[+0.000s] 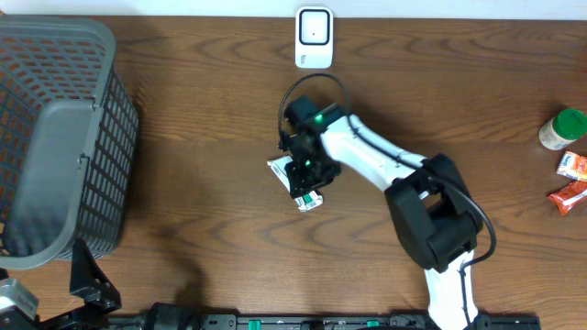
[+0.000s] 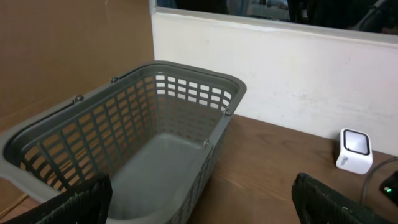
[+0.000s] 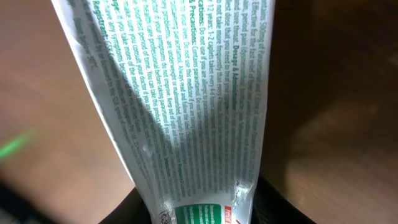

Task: Scan the item barcode
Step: 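Turn the medicine box and carry it up toward the scanner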

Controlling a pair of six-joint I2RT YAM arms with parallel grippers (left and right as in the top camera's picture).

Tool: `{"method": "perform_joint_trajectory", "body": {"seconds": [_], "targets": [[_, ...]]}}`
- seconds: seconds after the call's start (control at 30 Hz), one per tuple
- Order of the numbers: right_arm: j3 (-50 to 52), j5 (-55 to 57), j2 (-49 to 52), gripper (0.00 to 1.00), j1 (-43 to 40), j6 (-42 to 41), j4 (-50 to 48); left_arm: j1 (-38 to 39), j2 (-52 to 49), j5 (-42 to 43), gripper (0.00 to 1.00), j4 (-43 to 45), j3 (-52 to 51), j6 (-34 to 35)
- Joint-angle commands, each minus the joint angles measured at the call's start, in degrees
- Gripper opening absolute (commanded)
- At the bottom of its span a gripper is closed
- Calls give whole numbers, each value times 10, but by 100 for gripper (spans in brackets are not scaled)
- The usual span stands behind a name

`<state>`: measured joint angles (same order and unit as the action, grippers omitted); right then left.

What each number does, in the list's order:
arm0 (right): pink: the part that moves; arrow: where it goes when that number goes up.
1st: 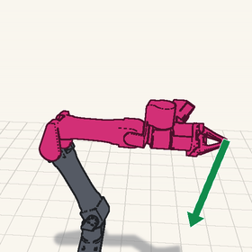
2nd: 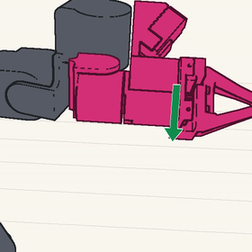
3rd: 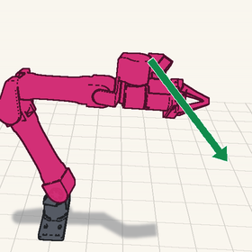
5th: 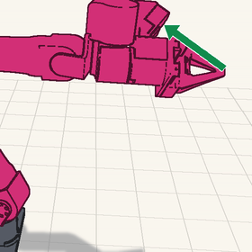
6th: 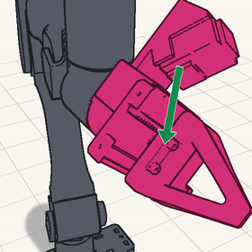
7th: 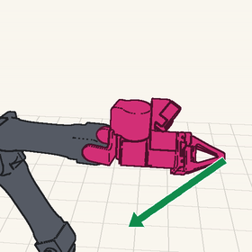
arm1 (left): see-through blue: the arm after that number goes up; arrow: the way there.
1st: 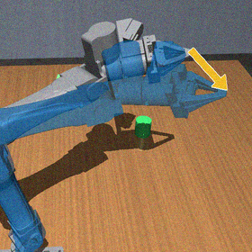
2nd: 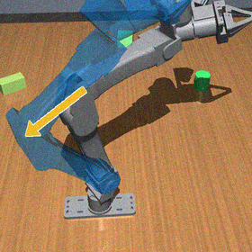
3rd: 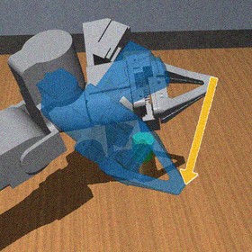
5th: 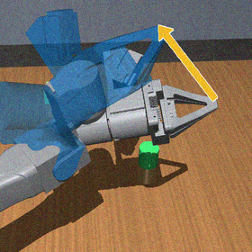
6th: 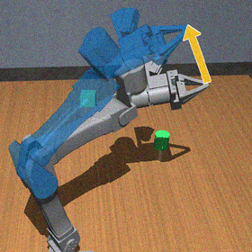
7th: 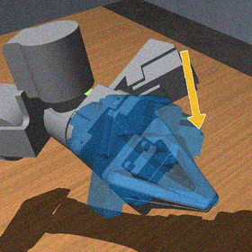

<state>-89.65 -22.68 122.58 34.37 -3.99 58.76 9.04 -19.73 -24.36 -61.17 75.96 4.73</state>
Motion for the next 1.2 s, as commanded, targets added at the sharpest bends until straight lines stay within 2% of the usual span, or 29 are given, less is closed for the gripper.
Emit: {"method": "perform_joint_trajectory", "body": {"seconds": [0.0, 0.17, 0.43, 0.83, 0.97, 1.17], "targets": [[-35, -152, -26, 33, -34, 85, 28, -2, 0, -3, 92, 1, 0, 5], [-43, -271, -61, 34, -68, 127, 60, -2, 0, -3, 93, 1, 0, 5], [-43, -349, -106, 34, -85, 147, 82, -2, 0, -3, 92, 1, 0, 5], [-43, -354, -108, 33, -86, 152, 85, -2, 0, -3, 92, 1, 0, 5], [-43, -273, -108, 28, -86, 149, 70, -2, 0, -3, 93, 1, 0, 5], [-44, -32, -108, 26, -86, 96, -36, -2, 0, -3, 92, 1, 0, 5]]}}
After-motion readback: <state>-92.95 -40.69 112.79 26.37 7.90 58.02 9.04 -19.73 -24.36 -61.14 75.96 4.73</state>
